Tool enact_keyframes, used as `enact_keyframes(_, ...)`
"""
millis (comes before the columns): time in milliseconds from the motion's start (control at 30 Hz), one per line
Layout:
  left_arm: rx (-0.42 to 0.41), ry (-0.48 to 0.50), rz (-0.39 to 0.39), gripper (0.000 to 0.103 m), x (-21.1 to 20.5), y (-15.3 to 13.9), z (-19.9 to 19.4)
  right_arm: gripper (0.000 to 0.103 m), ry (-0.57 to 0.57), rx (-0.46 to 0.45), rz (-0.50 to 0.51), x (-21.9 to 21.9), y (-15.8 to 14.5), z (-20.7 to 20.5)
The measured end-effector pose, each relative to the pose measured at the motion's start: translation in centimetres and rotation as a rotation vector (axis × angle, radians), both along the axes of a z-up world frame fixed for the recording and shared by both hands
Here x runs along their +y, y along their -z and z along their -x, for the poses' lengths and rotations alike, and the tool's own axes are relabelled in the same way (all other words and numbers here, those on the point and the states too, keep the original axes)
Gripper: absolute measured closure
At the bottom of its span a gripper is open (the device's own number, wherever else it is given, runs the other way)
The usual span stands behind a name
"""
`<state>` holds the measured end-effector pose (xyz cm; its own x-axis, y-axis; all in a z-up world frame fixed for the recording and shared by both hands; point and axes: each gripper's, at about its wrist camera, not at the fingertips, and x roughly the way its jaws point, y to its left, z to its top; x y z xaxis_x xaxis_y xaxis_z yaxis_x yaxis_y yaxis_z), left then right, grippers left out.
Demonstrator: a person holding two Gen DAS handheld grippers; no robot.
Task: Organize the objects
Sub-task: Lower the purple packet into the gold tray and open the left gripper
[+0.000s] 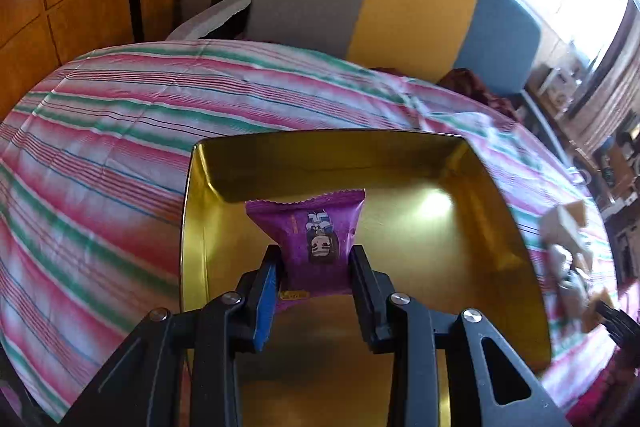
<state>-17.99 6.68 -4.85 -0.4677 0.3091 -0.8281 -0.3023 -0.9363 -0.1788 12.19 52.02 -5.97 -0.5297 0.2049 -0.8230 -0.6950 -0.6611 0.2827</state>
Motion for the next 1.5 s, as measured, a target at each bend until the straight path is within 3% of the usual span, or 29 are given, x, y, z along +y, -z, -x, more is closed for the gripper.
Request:
enact_keyframes(267,-0.006,-0.062,0.098,0.069,0.9,2.5,4.7,0.064,-0.008,-0.011,-0.016,-0.1,0.0,0.2)
enact_keyframes(367,0.008,-0.066,0.13,0.059,1.2,2.9,5.5,0.064,-0.007,-0.015,-0.025,-0.1,0.0,0.3)
enact_keyframes(500,0.027,-0.078,0.112,0.056,0.7,2.1,5.1,0.064,0.001,-0.014,-0.03,0.0,0.0,0.2)
enact_keyframes(867,0.173,-0.055,0.037,0.056,-1.5,-2.7,-4.9,0.064,0.03,0.007,-0.084,0.1,-1.1,-0.5)
enact_keyframes(1167,0.169,-0.041,0.001,0.056,-2.5,-2.5,-11.9,0.064,-0.006,0.016,-0.164,-1.1,-2.1,-0.2)
enact_keyframes(1500,0.18,-0.038,0.001,0.056,-2.8,-2.3,-15.1,0.064,-0.049,0.107,-0.297,-3.9,-5.8,-0.4)
